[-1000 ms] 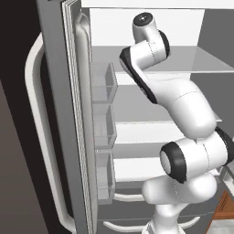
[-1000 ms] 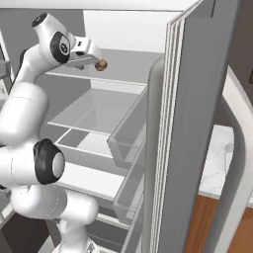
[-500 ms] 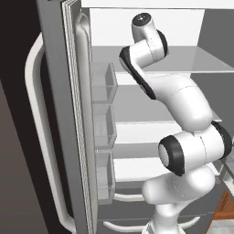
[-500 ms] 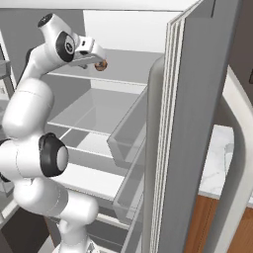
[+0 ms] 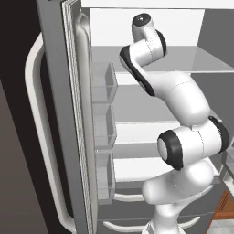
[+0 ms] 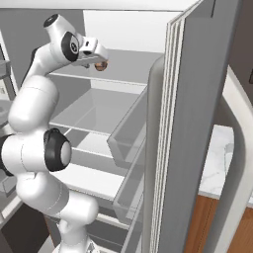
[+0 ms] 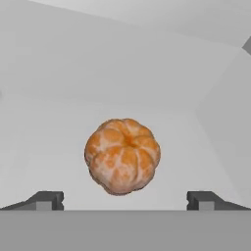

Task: Pick the tangerine and kiwi from the fridge and place them inside the tupperware on the counter.

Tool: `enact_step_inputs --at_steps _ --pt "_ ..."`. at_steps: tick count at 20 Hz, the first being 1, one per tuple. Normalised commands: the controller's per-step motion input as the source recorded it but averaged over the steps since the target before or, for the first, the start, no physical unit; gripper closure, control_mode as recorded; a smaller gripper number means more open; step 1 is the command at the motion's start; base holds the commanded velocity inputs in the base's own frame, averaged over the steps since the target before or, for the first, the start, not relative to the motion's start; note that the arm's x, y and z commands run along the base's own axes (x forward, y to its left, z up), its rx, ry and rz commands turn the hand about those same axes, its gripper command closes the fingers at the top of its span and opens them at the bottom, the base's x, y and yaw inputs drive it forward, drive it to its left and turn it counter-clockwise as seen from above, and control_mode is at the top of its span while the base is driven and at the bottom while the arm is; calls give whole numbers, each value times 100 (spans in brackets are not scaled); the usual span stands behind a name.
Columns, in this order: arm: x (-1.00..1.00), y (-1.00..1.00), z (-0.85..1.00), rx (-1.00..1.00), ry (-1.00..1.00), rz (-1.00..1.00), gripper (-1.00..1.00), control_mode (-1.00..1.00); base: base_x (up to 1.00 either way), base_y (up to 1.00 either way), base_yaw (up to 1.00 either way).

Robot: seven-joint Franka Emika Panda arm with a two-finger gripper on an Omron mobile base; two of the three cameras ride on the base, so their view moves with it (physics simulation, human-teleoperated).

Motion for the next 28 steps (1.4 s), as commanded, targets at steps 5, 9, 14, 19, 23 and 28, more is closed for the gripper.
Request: enact_step_inputs --at_steps 5,9,14,19,23,28 --pt "24 0 -5 6 0 0 -100 -100 0 0 0" --pt "22 -1 -4 4 0 0 -100 -100 0 0 0" --pt "11 -2 -7 0 0 0 -100 -100 0 0 0" --pt "0 0 -13 0 0 0 -100 -100 0 0 0" --pt "0 0 -14 0 0 0 -100 -100 0 0 0" --pt "4 0 -17 0 0 0 100 -100 0 0 0"
